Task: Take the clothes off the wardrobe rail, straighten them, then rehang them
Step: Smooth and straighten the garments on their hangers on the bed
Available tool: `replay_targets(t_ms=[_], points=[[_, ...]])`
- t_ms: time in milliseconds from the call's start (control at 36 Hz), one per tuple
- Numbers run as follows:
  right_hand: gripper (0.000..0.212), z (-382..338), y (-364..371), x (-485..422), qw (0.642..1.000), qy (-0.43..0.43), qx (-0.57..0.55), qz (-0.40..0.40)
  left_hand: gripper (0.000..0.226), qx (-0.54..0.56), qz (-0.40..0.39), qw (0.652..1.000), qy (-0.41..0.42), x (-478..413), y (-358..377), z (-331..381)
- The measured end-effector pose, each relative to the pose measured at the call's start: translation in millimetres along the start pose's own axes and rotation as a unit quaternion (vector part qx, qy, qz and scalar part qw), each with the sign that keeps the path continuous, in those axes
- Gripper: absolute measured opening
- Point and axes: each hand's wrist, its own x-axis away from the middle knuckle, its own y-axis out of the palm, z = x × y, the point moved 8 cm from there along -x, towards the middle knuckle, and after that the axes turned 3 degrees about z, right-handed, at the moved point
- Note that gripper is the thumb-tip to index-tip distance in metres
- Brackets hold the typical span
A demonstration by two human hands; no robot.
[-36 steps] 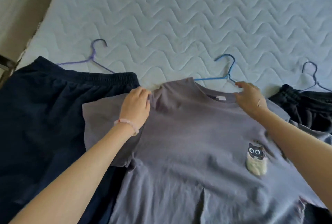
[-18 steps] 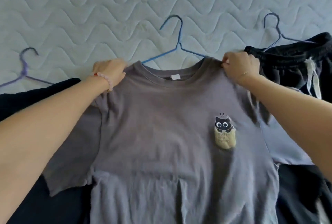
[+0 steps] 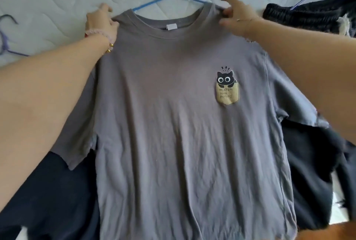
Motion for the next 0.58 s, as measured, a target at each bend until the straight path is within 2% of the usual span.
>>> replay_targets(t_ms=[56, 111, 167, 278, 417, 583], points=[[0.073, 0, 14, 20, 0.999, -0.019, -0.005, -0.050, 0.057, 0.016, -0.059, 0.997, 0.037, 19, 8, 4], [0.076, 5, 15, 42, 0.999, -0.020, -0.033, -0.019, 0.073, 0.018, -0.106, 0.991, 0.075, 44, 13, 6], [0.071, 16, 12, 70, 0.998, -0.015, -0.061, 0.032, 0.076, 0.009, -0.120, 0.986, 0.112, 72, 13, 4], [0.050, 49, 15, 153, 0.993, 0.024, -0.104, 0.060, 0.066, 0.008, -0.103, 0.982, 0.158, 154, 17, -1], [0.028, 110, 42, 262, 0.977, 0.152, -0.143, 0.049, 0.055, 0.082, -0.153, 0.977, 0.125, 293, 49, -9], [0.020, 177, 46, 379, 0.948, 0.274, -0.163, 0.024, 0.030, 0.078, -0.210, 0.968, 0.117, 429, 90, -8]])
